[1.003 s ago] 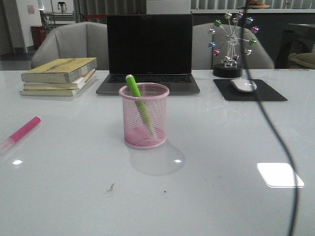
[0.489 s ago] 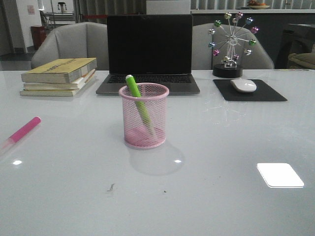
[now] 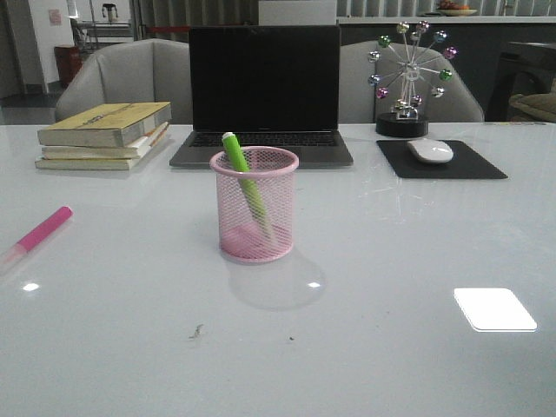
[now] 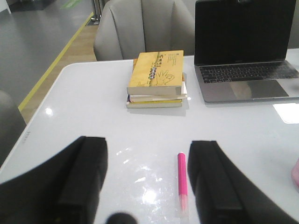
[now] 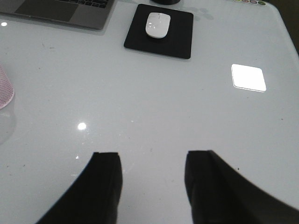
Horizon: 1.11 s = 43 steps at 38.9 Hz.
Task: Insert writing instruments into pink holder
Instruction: 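Withdraw the right gripper away from the holder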
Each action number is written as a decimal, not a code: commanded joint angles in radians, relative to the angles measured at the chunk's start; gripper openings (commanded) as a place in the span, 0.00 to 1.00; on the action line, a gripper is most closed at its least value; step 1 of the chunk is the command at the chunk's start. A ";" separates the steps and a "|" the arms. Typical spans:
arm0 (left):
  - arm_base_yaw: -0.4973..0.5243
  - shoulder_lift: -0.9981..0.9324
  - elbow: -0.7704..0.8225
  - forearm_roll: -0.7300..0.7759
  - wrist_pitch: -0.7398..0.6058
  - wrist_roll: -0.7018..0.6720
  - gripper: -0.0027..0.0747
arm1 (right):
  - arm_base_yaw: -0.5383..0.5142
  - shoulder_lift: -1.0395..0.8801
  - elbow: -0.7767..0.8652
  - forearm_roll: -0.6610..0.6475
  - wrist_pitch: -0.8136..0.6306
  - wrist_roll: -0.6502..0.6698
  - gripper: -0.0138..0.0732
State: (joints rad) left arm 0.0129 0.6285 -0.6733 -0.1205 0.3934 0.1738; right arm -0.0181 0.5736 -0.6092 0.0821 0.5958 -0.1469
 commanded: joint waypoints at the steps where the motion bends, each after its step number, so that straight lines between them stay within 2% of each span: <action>1: -0.006 0.058 -0.047 -0.041 -0.067 -0.005 0.61 | -0.007 -0.003 -0.029 -0.002 -0.074 -0.003 0.66; 5: -0.006 0.131 -0.070 -0.089 -0.064 -0.005 0.61 | -0.007 -0.003 -0.028 -0.002 -0.071 -0.003 0.66; 12: -0.006 0.282 -0.173 -0.089 -0.048 -0.005 0.61 | -0.007 -0.003 -0.028 -0.002 -0.071 -0.003 0.66; 31: -0.006 0.748 -0.581 -0.089 0.157 -0.001 0.61 | -0.007 -0.003 -0.028 -0.002 -0.071 -0.003 0.66; 43: -0.022 0.954 -0.686 -0.089 0.235 0.049 0.61 | -0.007 -0.003 -0.028 -0.002 -0.071 -0.003 0.66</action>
State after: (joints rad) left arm 0.0044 1.5839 -1.3159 -0.1930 0.6624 0.2100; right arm -0.0181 0.5736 -0.6092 0.0821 0.5998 -0.1469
